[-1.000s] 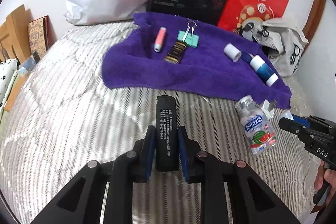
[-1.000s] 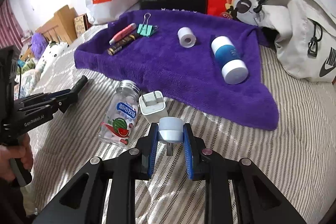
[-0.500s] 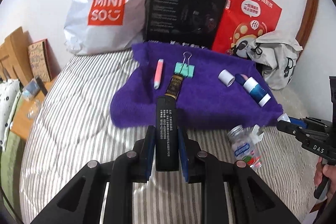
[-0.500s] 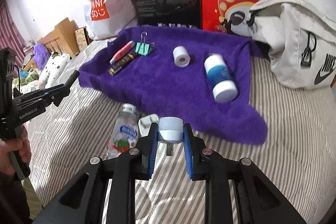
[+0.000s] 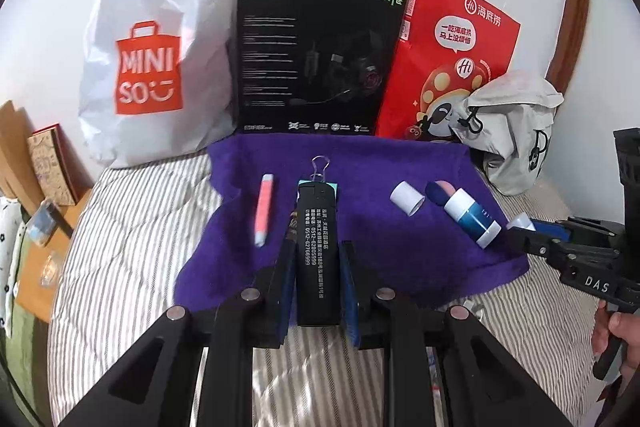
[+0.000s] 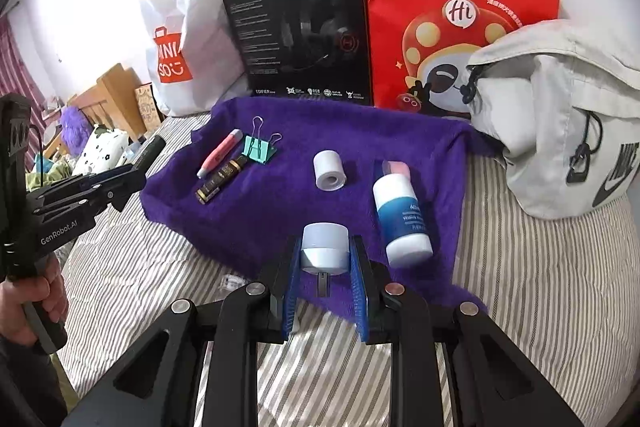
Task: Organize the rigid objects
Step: 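Carry the power bank and plug adapter in both tools onto the towel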
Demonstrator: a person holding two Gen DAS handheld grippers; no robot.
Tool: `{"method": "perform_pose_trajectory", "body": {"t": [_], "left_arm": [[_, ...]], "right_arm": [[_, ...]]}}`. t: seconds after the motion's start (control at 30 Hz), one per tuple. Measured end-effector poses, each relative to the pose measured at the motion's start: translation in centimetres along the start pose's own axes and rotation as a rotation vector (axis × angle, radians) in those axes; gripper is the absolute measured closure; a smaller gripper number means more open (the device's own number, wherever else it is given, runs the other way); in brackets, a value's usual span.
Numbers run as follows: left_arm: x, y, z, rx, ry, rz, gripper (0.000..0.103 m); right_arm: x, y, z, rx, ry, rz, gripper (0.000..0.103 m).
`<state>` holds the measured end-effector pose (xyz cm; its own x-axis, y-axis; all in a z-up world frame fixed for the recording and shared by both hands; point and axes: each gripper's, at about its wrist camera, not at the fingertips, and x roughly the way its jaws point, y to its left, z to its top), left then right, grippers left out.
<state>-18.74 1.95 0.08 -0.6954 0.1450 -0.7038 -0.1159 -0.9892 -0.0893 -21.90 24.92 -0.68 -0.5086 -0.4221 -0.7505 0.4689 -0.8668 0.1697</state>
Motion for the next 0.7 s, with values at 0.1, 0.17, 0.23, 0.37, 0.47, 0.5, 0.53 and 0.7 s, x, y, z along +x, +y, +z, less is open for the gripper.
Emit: {"method": "perform_pose_trajectory", "body": {"t": [0.1, 0.17, 0.23, 0.37, 0.47, 0.5, 0.53, 0.7], "left_arm": [[0.9, -0.2, 0.6, 0.005, 0.007, -0.008, 0.082], [1.5, -0.2, 0.8, 0.008, 0.014, -0.015, 0.082], [2.0, -0.3, 1.0, 0.011, 0.014, -0.011, 0.082], [3.5, -0.3, 1.3, 0.011, 0.028, -0.01, 0.082], [4.6, -0.3, 1.5, 0.014, 0.042, -0.013, 0.082], [5.0, -0.3, 1.6, 0.016, 0.046, -0.013, 0.082], [5.3, -0.4, 1.6, 0.019, 0.05, -0.016, 0.082], [7.1, -0.9, 1.9, 0.04, 0.077, -0.03, 0.082]], "right_arm": [[0.8, 0.0, 0.4, -0.003, 0.012, 0.0, 0.08], [1.3, -0.1, 0.6, -0.003, 0.018, 0.0, 0.08], [1.8, -0.2, 0.8, -0.003, 0.021, 0.002, 0.08], [3.4, -0.5, 1.4, -0.009, 0.043, 0.003, 0.08], [4.4, -0.7, 1.7, -0.009, 0.056, 0.003, 0.08], [4.9, -0.9, 1.8, -0.012, 0.069, 0.003, 0.08], [5.2, -0.9, 1.9, -0.013, 0.072, 0.001, 0.08], [7.1, -1.2, 2.3, -0.029, 0.103, 0.002, 0.08]]}}
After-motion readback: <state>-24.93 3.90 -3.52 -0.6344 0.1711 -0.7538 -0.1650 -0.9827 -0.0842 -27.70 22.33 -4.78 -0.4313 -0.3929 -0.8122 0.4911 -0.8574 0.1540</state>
